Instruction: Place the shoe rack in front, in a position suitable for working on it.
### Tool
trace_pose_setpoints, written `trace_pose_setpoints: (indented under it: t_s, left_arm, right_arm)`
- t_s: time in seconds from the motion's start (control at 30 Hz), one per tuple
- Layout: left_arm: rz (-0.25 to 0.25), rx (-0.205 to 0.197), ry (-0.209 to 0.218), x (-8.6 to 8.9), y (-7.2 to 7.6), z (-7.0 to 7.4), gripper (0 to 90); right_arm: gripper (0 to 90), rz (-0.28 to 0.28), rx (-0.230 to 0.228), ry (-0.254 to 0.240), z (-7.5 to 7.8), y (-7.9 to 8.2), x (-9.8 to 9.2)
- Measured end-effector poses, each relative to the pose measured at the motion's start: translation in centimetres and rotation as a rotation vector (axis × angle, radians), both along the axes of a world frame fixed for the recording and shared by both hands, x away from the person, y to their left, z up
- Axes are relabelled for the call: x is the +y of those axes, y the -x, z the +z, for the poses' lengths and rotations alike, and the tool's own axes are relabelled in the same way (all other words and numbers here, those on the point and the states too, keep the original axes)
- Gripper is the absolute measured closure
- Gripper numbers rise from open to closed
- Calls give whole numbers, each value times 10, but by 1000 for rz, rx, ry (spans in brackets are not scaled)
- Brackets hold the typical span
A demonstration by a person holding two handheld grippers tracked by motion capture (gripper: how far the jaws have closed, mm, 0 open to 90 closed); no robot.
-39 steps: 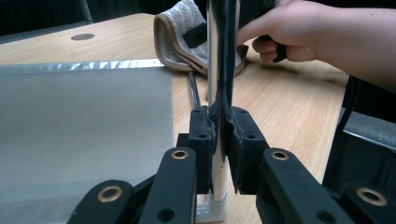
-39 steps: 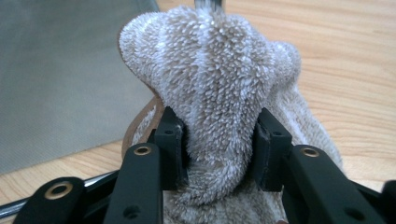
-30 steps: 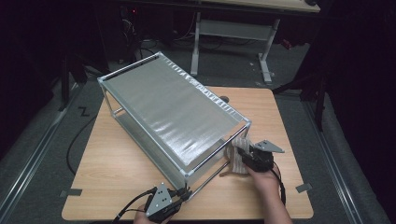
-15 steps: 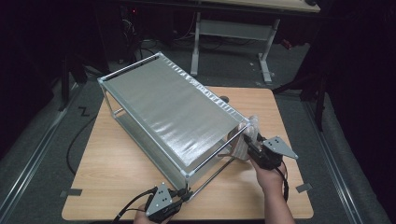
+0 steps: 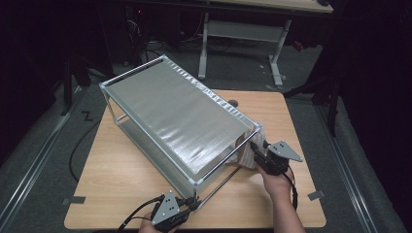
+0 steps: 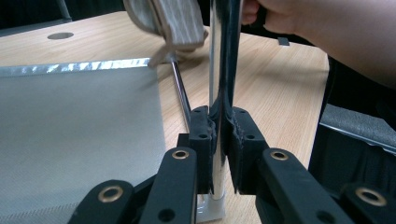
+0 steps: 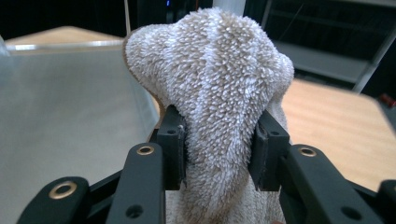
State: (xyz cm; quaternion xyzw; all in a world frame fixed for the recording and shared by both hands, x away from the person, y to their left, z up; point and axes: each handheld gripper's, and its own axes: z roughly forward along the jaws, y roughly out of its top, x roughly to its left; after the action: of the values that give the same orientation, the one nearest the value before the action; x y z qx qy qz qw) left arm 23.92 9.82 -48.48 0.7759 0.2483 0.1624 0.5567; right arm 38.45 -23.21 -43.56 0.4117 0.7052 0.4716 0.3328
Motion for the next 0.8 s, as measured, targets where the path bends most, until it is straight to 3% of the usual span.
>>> trace_pose_setpoints:
  t_s: [0.33, 0.4, 0.63, 0.73, 0.8]
  left_arm:
    - [2, 3, -2, 0, 0, 0, 807]
    - [3, 2, -1, 0, 0, 0, 807]
    - [-4, 2, -2, -1, -1, 0, 807]
    - [-6, 3, 1, -2, -3, 0, 807]
    - [-9, 4, 4, -3, -5, 0, 808]
  right_arm:
    - [646, 20, 204, 67, -42, -14, 1]
    - [648, 28, 248, 62, -49, -17, 0]
    - [645, 24, 255, 67, -47, -13, -3]
    - [662, 16, 246, 95, -39, 1, -9]
    - [666, 5, 220, 89, -32, 12, -17]
